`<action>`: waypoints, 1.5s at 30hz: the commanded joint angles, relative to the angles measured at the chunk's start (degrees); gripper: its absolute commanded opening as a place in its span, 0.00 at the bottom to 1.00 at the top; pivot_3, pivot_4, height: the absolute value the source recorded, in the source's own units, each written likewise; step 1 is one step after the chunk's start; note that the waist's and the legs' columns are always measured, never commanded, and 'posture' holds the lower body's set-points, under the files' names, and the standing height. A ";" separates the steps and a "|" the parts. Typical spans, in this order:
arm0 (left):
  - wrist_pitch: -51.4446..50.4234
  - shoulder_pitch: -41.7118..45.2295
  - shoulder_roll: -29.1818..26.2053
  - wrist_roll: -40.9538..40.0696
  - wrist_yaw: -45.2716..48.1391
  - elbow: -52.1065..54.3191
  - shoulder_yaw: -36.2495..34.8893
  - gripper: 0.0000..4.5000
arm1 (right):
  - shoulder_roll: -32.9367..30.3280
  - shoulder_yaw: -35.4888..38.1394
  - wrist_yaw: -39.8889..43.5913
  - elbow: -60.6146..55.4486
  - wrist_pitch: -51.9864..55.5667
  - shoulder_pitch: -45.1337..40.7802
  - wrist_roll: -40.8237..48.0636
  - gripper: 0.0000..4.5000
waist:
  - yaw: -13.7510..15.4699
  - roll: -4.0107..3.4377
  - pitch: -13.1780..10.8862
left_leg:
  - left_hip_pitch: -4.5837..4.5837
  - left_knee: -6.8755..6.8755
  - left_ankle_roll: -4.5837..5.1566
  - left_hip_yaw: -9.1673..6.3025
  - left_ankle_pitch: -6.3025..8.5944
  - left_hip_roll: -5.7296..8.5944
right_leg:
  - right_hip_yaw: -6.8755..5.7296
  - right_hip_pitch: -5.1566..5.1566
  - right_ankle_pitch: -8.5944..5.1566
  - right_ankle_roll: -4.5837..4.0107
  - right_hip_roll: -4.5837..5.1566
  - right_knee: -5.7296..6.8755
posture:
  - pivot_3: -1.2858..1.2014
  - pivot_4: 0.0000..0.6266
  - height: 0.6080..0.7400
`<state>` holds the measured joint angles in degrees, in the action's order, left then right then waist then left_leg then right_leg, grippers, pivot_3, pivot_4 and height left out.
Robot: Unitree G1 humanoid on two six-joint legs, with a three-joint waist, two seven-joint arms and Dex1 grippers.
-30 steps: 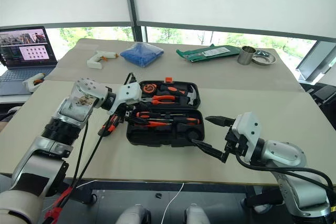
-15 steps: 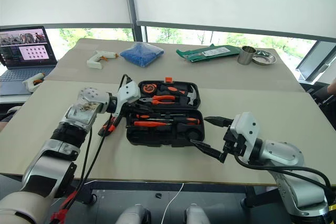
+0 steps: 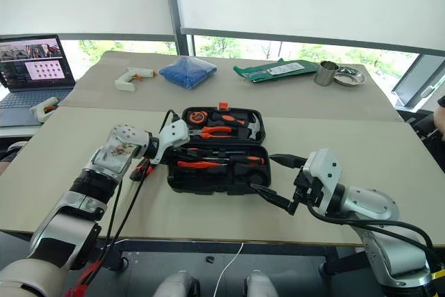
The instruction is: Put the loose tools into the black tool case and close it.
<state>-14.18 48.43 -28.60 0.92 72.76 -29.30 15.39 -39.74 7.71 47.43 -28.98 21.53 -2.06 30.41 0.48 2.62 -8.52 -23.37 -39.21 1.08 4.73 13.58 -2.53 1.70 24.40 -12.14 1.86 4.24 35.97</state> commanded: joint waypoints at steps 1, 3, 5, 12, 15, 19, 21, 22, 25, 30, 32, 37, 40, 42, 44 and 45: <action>-2.93 -0.40 -1.05 -0.82 3.01 3.14 1.10 0.01 | 0.02 0.87 -0.24 -2.08 -0.68 -0.59 0.56 1.00 | 0.01 0.00 0.00 | 0.00 0.00 0.00 0.00 0.00 0.00 | 0.00 0.00 0.00 0.00 0.00 0.00 | 0.52 0.24 1.00; -4.38 -0.42 -1.41 -1.44 4.26 4.14 1.18 0.01 | 0.03 0.85 -0.25 -2.10 -0.55 -0.60 0.69 1.00 | 0.00 0.00 0.00 | 0.00 0.00 0.00 0.00 0.00 0.00 | 0.00 0.00 0.00 0.00 0.00 0.01 | 0.52 0.24 1.00; -5.59 -0.43 -1.83 -1.56 5.06 4.90 1.52 0.01 | 0.04 0.76 -0.27 -2.13 -0.44 -0.65 0.76 1.00 | 0.00 0.00 0.00 | 0.01 0.00 0.00 0.00 0.00 0.00 | 0.00 0.00 0.00 0.00 0.00 0.01 | 0.52 0.24 1.00; -6.48 -0.32 -1.92 -3.58 4.96 5.96 -0.53 0.01 | 0.07 0.55 -0.44 -2.24 -0.18 -0.78 0.85 1.00 | 0.02 0.00 0.00 | -0.01 0.00 0.00 -0.01 0.00 0.00 | 0.00 0.01 0.00 0.00 0.00 0.00 | 0.52 0.24 1.00; -9.42 1.12 -0.41 -8.24 3.91 6.66 -4.78 0.01 | 0.07 0.65 -0.53 -2.32 -0.12 -0.67 0.94 1.00 | 0.02 0.00 0.00 | -0.03 0.00 0.00 -0.01 0.00 0.00 | 0.00 0.02 0.00 0.00 0.00 0.00 | 0.52 0.24 1.00; -9.02 3.15 -0.69 -4.79 -1.29 3.42 -3.73 0.01 | 0.14 0.56 -0.54 -2.29 -0.17 -0.51 0.91 1.00 | 0.07 0.00 0.00 | -0.02 0.00 0.00 -0.03 0.00 0.02 | -0.01 0.00 0.00 0.01 0.00 -0.01 | 0.52 0.24 1.00; -8.52 3.00 -0.70 -3.42 -1.54 2.67 -1.79 0.01 | 0.26 0.33 -0.59 -2.24 -0.27 -0.61 0.77 1.00 | 0.02 0.00 0.00 | 0.01 0.00 0.00 -0.03 0.00 0.02 | -0.01 -0.02 0.00 0.01 0.00 -0.01 | 0.52 0.24 1.00; -8.25 2.87 -0.63 -2.75 -1.58 2.42 -0.94 0.01 | 0.30 0.25 -0.62 -2.22 -0.28 -0.71 0.73 1.00 | -0.06 0.00 0.00 | 0.03 0.00 0.00 -0.02 0.00 0.02 | 0.00 -0.03 -0.01 0.01 0.00 -0.01 | 0.52 0.24 1.00; -8.85 2.69 -0.02 -1.49 -1.80 1.80 0.99 0.01 | 0.30 0.24 -0.64 -2.01 -0.27 -1.17 0.75 1.00 | -0.06 0.00 0.00 | 0.01 0.00 0.00 -0.02 0.00 0.01 | 0.00 -0.02 0.00 0.01 -0.02 0.00 | 0.52 0.24 1.00; -9.25 2.37 -0.10 0.35 -1.83 0.93 3.26 0.01 | 0.08 0.66 -0.55 -2.10 -0.33 -0.94 0.77 1.00 | 0.00 0.00 0.00 | -0.01 0.00 0.00 -0.02 0.00 0.01 | 0.00 -0.01 0.00 0.01 -0.01 -0.02 | 0.52 0.24 1.00; -9.32 2.13 -0.39 0.88 -1.47 0.92 3.87 0.01 | 0.12 0.77 -0.67 -2.32 -0.24 -0.76 0.83 1.00 | -0.03 0.00 0.00 | 0.00 0.00 0.00 -0.02 0.00 0.01 | 0.00 -0.01 -0.01 0.00 -0.01 -0.02 | 0.52 0.24 1.00; -10.07 1.29 -0.50 -1.57 1.52 3.73 3.23 0.01 | 0.42 0.52 -1.07 -2.81 -0.19 -0.33 0.76 1.00 | -0.09 0.00 0.00 | 0.00 0.00 0.00 -0.02 0.00 0.00 | 0.00 -0.01 -0.01 0.00 -0.01 -0.02 | 0.52 0.24 1.00; -10.30 1.35 -0.53 -2.09 1.97 4.51 2.92 0.01 | 0.49 0.47 -1.13 -2.69 -0.19 -0.44 0.80 1.00 | -0.04 0.00 0.00 | -0.02 0.00 0.03 -0.02 0.02 0.00 | 0.00 -0.01 -0.01 0.00 0.00 -0.05 | 0.52 0.24 1.00; -10.26 1.31 -0.73 -1.92 1.99 4.68 3.04 0.01 | 0.56 0.43 -1.11 -2.59 -0.22 -0.46 0.74 1.00 | -0.03 0.00 0.00 | -0.02 0.00 0.03 -0.02 0.02 0.00 | 0.00 -0.01 -0.01 0.00 0.00 -0.05 | 0.52 0.24 1.00; -9.00 1.13 -0.68 -1.85 1.64 4.62 2.71 0.01 | 0.68 0.34 -1.17 -2.54 -0.26 -0.48 0.63 1.00 | -0.03 0.00 0.00 | -0.01 0.00 0.03 -0.02 0.02 0.01 | 0.00 -0.01 -0.01 0.01 0.00 -0.04 | 0.52 0.24 1.00; -8.86 1.10 -0.65 -1.80 1.42 4.55 2.57 0.01 | 0.70 0.29 -1.18 -2.49 -0.30 -0.50 0.57 1.00 | -0.04 0.00 0.00 | 0.00 0.00 0.03 -0.02 0.02 0.01 | 0.00 -0.01 -0.01 0.00 0.00 -0.04 | 0.52 0.24 1.00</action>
<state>-23.80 49.57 -29.05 -0.37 74.20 -25.70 18.45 -39.21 7.31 46.74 -29.87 21.54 -2.06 30.51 0.45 2.62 -8.52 -23.36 -39.21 1.10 4.71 13.60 -2.52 1.70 24.39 -12.15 1.86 4.24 35.94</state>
